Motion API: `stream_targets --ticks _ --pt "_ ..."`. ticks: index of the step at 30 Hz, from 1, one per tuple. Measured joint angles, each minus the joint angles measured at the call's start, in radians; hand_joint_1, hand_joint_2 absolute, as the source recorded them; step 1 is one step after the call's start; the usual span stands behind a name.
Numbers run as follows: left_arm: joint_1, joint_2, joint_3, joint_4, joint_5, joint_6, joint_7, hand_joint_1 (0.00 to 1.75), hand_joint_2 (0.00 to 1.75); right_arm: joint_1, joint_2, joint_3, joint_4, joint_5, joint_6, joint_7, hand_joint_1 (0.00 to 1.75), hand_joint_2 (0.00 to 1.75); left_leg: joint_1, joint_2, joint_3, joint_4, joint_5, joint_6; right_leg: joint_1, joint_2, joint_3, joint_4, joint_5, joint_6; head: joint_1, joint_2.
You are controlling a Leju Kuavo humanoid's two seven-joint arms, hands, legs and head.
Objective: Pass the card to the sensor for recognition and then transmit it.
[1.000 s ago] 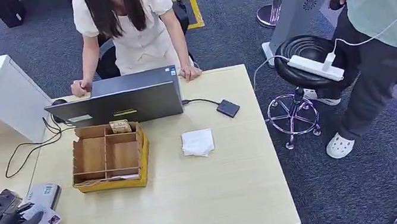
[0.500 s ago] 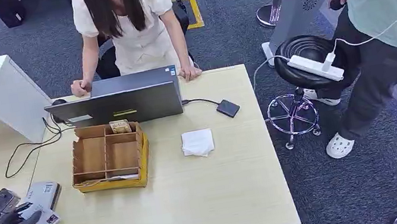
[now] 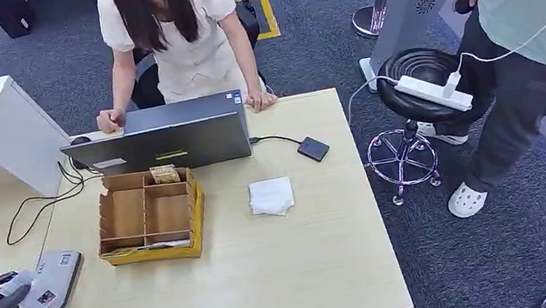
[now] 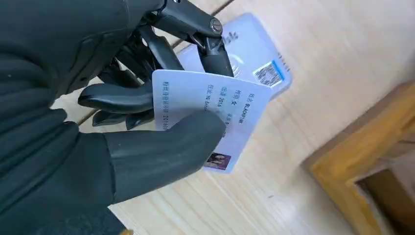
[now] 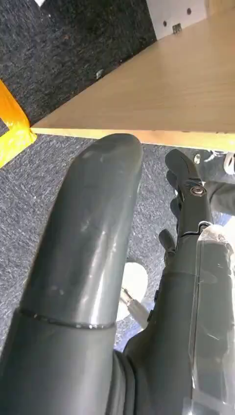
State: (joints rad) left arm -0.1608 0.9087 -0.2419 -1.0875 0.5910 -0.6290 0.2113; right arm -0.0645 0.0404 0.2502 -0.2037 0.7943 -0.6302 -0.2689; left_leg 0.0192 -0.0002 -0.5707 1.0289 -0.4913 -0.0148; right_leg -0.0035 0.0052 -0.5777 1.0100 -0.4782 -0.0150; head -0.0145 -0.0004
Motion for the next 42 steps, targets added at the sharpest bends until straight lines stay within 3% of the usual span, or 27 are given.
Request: stream_targets --ticks 7,13,27,32,35,39,42 --pt "0.028 0.084 0.019 -0.082 0.270 -0.032 0.026 1.75 1.75 0.000 0.000 0.002 0.000 0.001 0.002 -0.013 0.00 0.00 0.000 0.001 0.000 0.000 0.000 0.000 0.000 0.001 0.000 0.000 0.000 0.000 0.000 0.000" --pt "0.049 0.129 0.023 -0.115 0.345 -0.043 0.069 1.75 1.75 0.000 0.000 0.005 0.000 0.004 0.004 -0.014 0.00 0.00 0.000 0.000 0.000 0.000 0.000 0.000 0.000 0.000 0.000 0.000 0.000 0.000 0.000 0.000" --pt "0.050 0.129 0.013 -0.119 0.395 -0.064 0.080 1.75 1.75 -0.004 0.000 0.017 -0.003 0.008 0.017 -0.017 0.00 0.00 0.000 0.000 0.000 0.000 0.000 0.000 0.000 0.000 0.000 0.000 0.000 0.000 0.000 0.000" --pt "0.021 0.108 -0.014 -0.110 0.304 -0.049 0.056 1.75 1.75 -0.005 0.000 0.022 -0.003 0.007 0.016 -0.014 0.00 0.00 0.000 0.000 0.000 0.000 0.000 0.000 0.000 -0.001 0.000 0.000 0.000 0.000 0.000 0.000" --pt "-0.018 0.080 -0.041 -0.086 0.152 0.007 -0.019 1.75 1.75 -0.004 0.000 0.022 -0.003 -0.004 0.012 -0.008 0.00 0.00 -0.001 -0.001 0.000 0.000 0.000 0.000 0.000 -0.001 0.000 0.000 0.000 0.000 0.000 0.000" --pt "-0.085 -0.033 -0.061 -0.020 -0.153 0.178 -0.166 1.75 1.75 -0.003 0.000 0.022 -0.003 -0.020 0.003 0.000 0.00 0.00 -0.001 -0.003 0.000 0.000 0.001 0.001 -0.001 -0.003 0.001 0.000 0.000 0.000 0.001 0.000" --pt "-0.120 -0.113 -0.071 0.014 -0.247 0.237 -0.211 1.75 1.75 0.000 0.000 0.022 -0.003 -0.026 -0.001 0.002 0.00 0.00 -0.001 -0.003 0.000 0.001 0.001 0.001 -0.001 -0.003 0.001 -0.001 0.001 0.001 0.000 0.000"
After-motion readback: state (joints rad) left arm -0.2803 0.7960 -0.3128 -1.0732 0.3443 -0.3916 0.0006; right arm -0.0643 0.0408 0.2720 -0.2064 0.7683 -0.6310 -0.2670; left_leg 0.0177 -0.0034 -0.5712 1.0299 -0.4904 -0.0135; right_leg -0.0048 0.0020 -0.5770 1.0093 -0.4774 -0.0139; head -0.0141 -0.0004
